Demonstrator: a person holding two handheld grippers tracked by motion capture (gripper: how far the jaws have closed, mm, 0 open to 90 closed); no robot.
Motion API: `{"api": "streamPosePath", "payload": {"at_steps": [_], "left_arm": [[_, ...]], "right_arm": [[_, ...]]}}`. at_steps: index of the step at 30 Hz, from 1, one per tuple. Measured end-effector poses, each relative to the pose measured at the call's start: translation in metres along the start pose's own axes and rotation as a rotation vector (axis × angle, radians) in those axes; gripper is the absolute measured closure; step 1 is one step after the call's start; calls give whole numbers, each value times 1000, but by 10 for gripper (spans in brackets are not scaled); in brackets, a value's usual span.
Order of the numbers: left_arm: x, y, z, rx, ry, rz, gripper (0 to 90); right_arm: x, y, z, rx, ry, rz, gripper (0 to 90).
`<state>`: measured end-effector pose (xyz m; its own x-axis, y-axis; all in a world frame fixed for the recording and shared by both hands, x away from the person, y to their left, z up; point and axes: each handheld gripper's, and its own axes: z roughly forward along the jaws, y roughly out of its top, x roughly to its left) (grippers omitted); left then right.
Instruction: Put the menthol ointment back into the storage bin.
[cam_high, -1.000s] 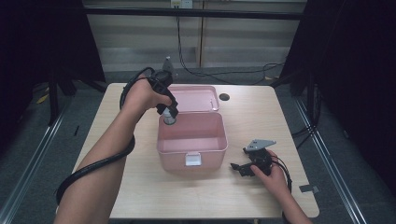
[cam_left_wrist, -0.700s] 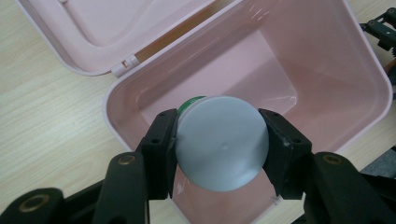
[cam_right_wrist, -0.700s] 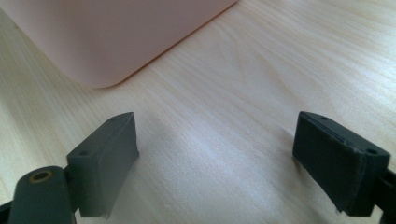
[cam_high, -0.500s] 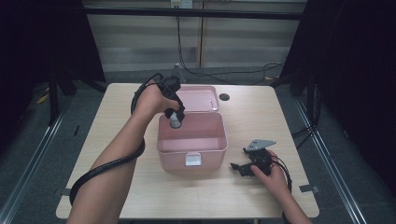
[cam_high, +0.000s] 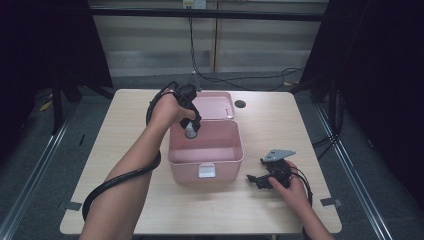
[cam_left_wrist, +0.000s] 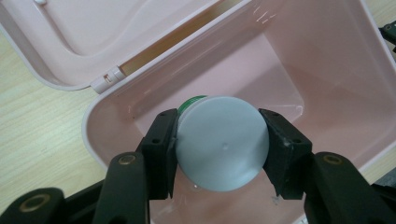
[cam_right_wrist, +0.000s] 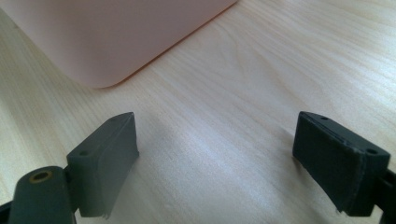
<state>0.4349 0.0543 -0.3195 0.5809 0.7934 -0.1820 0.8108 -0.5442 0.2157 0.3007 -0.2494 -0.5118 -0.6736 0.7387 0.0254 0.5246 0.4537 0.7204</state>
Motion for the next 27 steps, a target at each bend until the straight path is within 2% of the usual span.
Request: {"api": "streamPosePath", "payload": {"at_steps": [16, 27], "left_arm": [[-1, 5, 20, 5, 1, -20, 503], [2, 5, 40, 10, 4, -53, 504]], "right_arm": [[0, 0, 0, 0, 0, 0, 133], [0, 0, 0, 0, 0, 0, 133]]}}
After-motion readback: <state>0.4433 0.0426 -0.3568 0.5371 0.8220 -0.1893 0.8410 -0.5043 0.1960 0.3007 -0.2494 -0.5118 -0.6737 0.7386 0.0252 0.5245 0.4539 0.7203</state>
